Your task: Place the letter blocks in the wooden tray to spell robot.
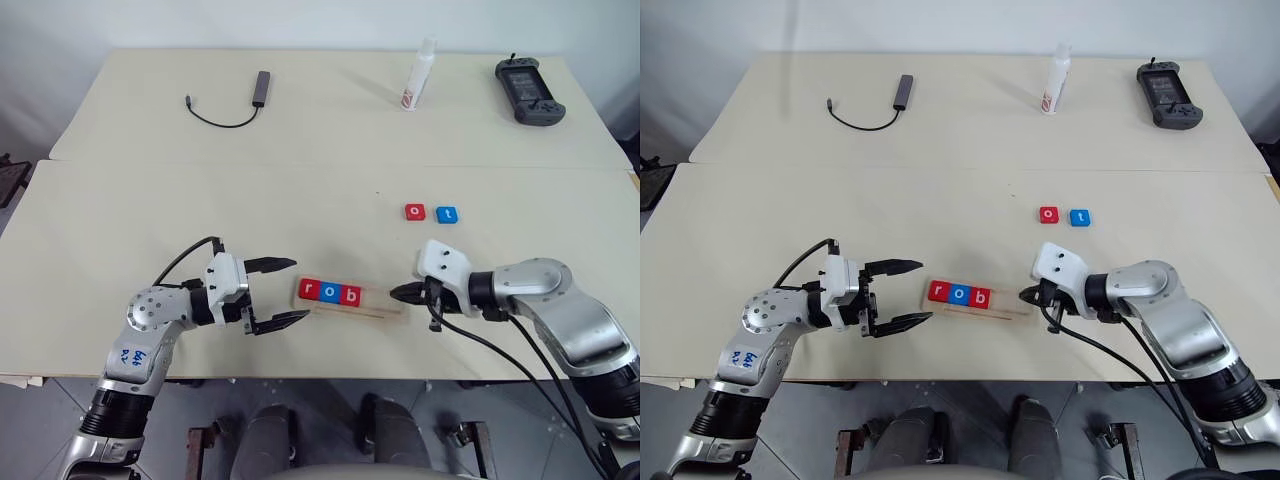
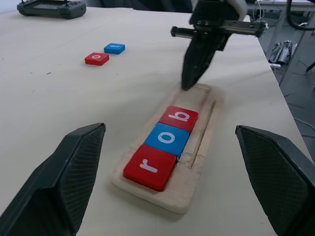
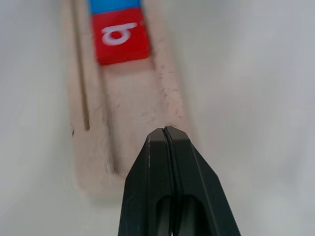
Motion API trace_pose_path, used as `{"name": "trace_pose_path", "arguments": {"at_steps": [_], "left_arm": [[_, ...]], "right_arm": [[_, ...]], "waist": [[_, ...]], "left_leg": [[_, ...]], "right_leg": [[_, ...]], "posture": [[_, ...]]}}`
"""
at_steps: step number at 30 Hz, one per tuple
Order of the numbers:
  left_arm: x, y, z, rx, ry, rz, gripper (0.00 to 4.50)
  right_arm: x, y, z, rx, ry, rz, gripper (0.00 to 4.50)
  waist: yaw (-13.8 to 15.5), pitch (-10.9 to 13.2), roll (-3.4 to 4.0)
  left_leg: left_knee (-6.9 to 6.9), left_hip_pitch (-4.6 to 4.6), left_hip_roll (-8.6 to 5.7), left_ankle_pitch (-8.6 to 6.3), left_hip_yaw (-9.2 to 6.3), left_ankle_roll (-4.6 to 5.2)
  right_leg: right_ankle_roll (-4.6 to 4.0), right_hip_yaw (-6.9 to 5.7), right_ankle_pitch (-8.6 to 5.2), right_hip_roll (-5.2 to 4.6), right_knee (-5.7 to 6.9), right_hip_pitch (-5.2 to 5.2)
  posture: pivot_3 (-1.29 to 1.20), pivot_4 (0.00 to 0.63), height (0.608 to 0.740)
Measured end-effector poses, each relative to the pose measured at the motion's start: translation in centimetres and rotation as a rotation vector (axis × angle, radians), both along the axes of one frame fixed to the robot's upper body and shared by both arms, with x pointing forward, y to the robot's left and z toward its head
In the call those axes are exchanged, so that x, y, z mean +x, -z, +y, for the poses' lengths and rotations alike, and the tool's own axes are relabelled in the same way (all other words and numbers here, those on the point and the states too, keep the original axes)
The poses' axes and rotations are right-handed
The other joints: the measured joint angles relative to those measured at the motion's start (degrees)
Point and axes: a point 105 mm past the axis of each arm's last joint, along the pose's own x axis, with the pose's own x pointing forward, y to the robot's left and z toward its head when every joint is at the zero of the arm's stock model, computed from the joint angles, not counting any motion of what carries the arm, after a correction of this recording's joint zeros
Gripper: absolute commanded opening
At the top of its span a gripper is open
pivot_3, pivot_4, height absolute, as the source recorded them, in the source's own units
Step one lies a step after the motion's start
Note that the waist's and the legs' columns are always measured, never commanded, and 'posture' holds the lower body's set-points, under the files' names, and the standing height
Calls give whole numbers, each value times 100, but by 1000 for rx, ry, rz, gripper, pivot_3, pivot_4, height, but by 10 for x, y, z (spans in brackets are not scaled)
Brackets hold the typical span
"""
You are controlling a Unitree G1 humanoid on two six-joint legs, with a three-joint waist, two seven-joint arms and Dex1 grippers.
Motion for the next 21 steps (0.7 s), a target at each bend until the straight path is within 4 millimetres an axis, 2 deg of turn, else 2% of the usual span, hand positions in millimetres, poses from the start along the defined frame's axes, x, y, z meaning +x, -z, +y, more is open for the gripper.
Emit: {"name": "trace_pose_path", "arguments": {"at_steps": [12, 21], "left_arm": [[1, 0, 0, -2, -9, 1, 4500], [0, 1, 1, 1, -12, 3, 4500]], "right_arm": [[0, 0, 2, 0, -12, 5, 16], [-21, -1, 12, 36, -103, 70, 16]], "waist": [[-1, 0, 0], [-1, 0, 0]], "left_leg": [[0, -1, 0, 0, 0, 0], [0, 0, 0, 0, -1, 0]], "right_leg": [[0, 0, 0, 0, 0, 0], [0, 0, 0, 0, 0, 0]], "posture": [[0, 150, 740], [0, 150, 740]]}}
